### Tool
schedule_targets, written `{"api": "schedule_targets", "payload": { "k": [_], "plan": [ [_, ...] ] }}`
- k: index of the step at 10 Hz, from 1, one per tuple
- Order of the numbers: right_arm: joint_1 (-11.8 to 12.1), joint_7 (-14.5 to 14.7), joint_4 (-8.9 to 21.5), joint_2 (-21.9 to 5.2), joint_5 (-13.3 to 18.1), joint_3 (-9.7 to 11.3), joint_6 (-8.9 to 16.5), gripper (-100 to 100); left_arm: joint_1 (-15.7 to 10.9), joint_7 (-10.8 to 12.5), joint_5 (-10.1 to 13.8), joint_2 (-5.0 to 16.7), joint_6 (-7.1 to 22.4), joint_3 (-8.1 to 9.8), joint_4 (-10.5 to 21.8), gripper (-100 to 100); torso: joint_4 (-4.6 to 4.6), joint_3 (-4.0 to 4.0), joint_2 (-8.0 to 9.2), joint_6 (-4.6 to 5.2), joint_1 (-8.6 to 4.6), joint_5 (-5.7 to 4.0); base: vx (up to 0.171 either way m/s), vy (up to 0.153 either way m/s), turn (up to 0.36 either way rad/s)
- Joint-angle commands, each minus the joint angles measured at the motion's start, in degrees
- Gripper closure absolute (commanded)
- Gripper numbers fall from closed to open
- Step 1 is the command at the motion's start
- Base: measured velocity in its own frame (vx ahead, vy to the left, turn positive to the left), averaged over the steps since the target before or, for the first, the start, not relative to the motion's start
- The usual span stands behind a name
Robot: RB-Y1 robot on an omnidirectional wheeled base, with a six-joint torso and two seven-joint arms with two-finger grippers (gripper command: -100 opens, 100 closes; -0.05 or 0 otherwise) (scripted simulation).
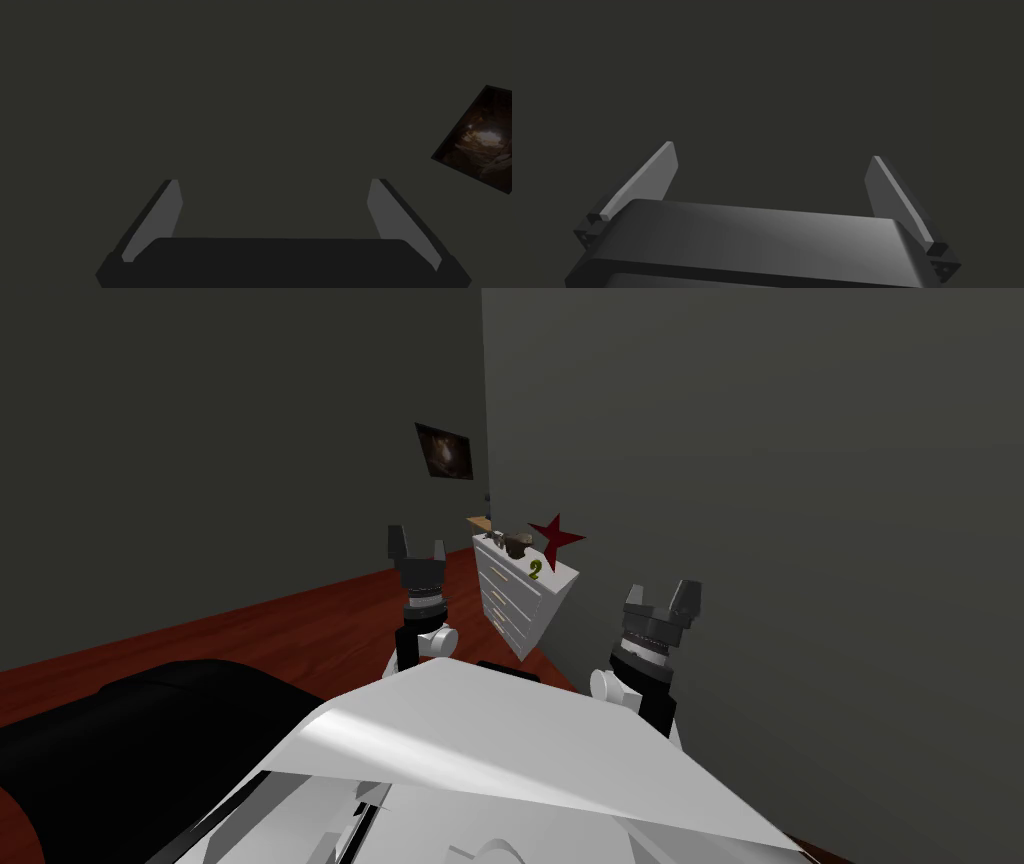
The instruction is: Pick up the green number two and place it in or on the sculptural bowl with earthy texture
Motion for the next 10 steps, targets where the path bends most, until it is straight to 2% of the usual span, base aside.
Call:
{"api": "schedule_targets", "payload": {
  "k": [1,3,6,7,8,10],
  "plan": [
    [-0.3,-0.9,0.3,-2.7,-0.3,0.2,1.0,-100,0.0,0.0,0.0,0.0,0.0,0.0,0.0,0,0.0,0.0,0.0,0.0,0.0,0.0,-0.012,-0.003,-0.022],
    [-1.2,-3.0,0.9,-6.0,-1.0,0.6,3.2,-100,0.0,0.0,0.0,0.0,0.0,0.0,0.0,0,0.02,0.05,0.09,0.0,-0.07,-0.01,-0.038,-0.014,-0.04],
    [-3.2,-8.0,1.9,-9.8,-2.8,1.5,8.3,-100,0.0,0.0,0.0,0.0,0.0,0.0,0.0,0,0.06,0.17,0.29,0.01,-0.07,-0.02,-0.083,-0.013,-0.06],
    [-4.2,-9.4,2.2,-10.6,-3.6,1.9,10.1,-100,0.0,0.0,0.0,0.0,0.0,0.0,0.0,0,0.08,0.2,0.35,0.0,-0.05,-0.01,-0.106,-0.016,-0.061],
    [-4.2,-10.1,2.2,-10.6,-3.6,1.9,10.4,-100,0.0,0.0,0.0,0.0,0.0,0.0,0.0,0,0.09,0.22,0.39,0.0,-0.07,-0.02,-0.067,-0.007,-0.024],
    [-6.2,-13.7,2.7,-11.9,-5.4,2.9,14.2,-100,0.0,0.0,0.0,0.0,0.0,0.0,0.0,0,0.06,0.14,0.25,0.0,-0.04,-0.01,-0.076,-0.009,-0.056]
  ]
}}
